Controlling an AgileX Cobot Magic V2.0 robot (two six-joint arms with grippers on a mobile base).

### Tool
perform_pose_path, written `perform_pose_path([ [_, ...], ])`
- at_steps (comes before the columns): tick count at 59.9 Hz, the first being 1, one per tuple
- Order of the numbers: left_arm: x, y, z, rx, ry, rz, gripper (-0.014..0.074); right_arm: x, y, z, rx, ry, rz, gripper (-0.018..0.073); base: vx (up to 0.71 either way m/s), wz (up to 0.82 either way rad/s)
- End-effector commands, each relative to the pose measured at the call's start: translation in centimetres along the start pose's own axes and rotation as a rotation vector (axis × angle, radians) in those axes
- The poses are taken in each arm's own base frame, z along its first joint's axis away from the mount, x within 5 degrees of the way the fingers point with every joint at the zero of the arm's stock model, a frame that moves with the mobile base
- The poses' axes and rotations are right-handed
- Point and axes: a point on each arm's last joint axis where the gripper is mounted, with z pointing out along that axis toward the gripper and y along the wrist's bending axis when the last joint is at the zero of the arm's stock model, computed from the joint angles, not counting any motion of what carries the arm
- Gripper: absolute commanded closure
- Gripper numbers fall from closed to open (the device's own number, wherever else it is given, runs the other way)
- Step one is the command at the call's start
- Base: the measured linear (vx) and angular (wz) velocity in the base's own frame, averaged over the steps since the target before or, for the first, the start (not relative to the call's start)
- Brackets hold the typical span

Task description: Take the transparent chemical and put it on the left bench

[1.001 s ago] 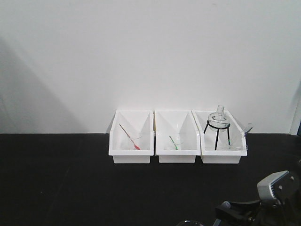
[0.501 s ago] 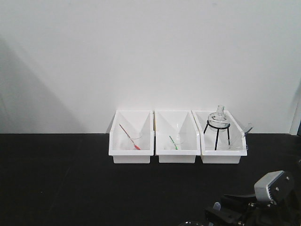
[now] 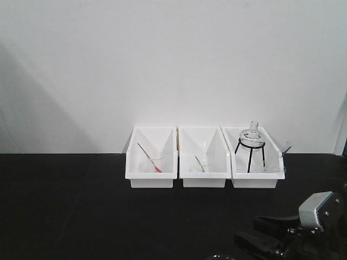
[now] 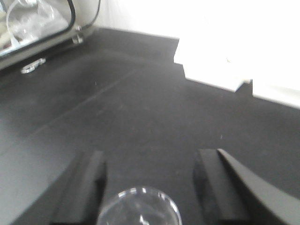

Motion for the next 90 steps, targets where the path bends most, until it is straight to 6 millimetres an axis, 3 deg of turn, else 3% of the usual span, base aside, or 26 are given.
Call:
perform_pose_path([
  [1,-0.3,0.0,-0.1,-0.002,-0.081,-0.009,0.06,-2.8,0.6,-0.9,0.003,-0.127,-0.046,0.0207,0.0,0.0],
  [15,-0.3,0.0,-0.1,-0.002,-0.081,-0.009,0.06,-4.8,1.3,-3.5,0.184,-0.146,-0.132,0.0571,0.0,0.0],
  [31,-0.3,0.0,-0.1,-0.002,-0.081,-0.009,0.06,-6.9,3.1,-7.0,0.326,-0.208,-0.153,0.0566,0.0,0.0],
  [44,-0.3,0.0,-0.1,-0.002,-0.081,-0.009,0.06,-7.1,4.3,-8.6,0.362,-0.193,-0.181,0.0566,0.0,0.0],
  [90,-0.3,0.0,-0.1,-0.002,-0.081,-0.009,0.06,-6.9,3.9,-9.0,0.425,-0.162,-0.21,0.0564,0.0,0.0],
])
